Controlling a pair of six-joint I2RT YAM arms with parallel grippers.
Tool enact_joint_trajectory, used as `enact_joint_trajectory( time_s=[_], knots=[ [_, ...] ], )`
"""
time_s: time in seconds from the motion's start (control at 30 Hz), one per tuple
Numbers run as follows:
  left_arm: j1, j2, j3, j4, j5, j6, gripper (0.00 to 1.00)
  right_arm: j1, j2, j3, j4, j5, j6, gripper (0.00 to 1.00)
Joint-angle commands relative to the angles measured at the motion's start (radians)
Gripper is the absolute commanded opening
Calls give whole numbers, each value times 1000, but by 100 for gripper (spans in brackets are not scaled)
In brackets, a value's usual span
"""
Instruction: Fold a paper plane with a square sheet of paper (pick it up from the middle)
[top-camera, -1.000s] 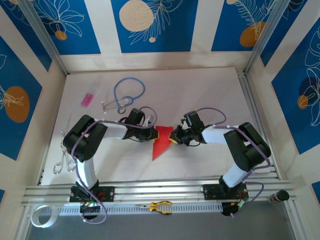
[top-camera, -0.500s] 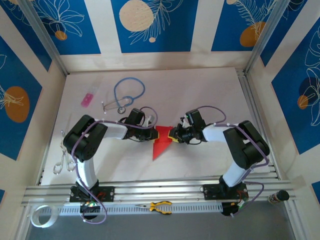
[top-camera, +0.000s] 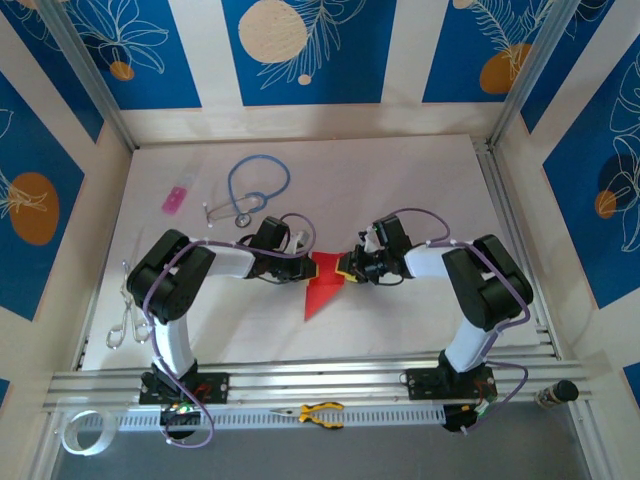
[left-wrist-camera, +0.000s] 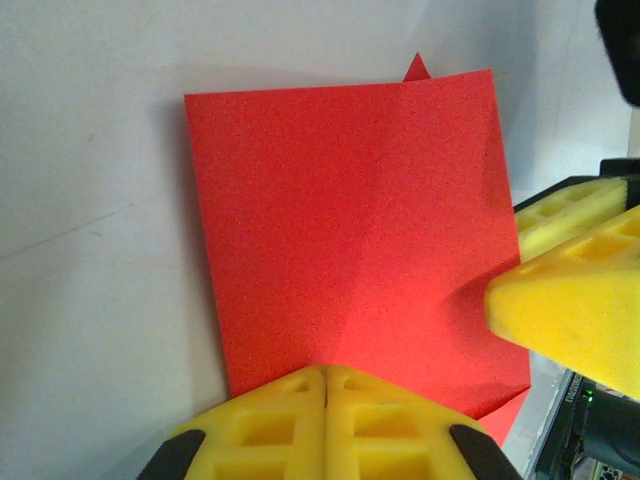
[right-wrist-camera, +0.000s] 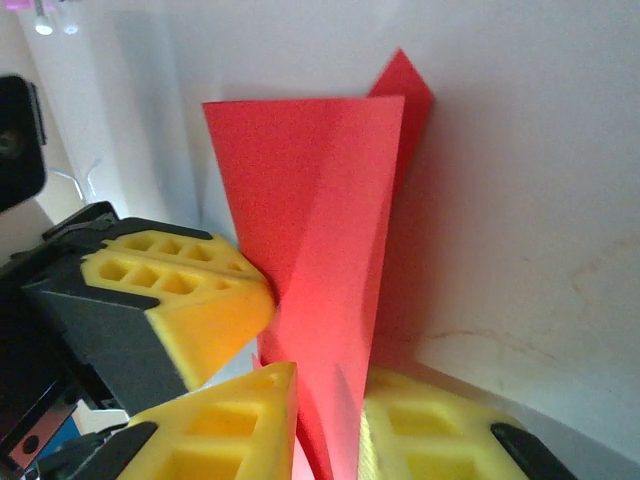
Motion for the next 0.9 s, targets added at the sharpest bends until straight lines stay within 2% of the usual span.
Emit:
enact_joint_trajectory(
  time_s=[0.0, 0.2, 0.3, 0.43, 0.57, 0.7, 0.87],
  knots=[
    [-13, 50, -6, -10, -13, 26, 4, -8, 35, 32, -21, -47, -48, 21],
    [-13, 36, 2, -12, -11, 19, 8, -14, 52, 28, -2, -59, -34, 11],
    [-13, -3, 12, -21, -24, 22, 16, -14, 33, 19, -4, -39, -14, 6],
    [-13, -98, 12, -49, -87, 51, 34, -12, -17, -9, -12, 20, 51, 3],
    [-25, -208, -20, -60, -170, 113, 41, -5, -83, -42, -13, 88, 150, 2],
    [-104, -295, -52, -94, -279, 247, 43, 13, -105, -51, -14, 125, 261, 2],
    [-231, -337, -82, -149, -426, 386, 44, 38, -120, -43, -24, 149, 319, 2]
  ],
)
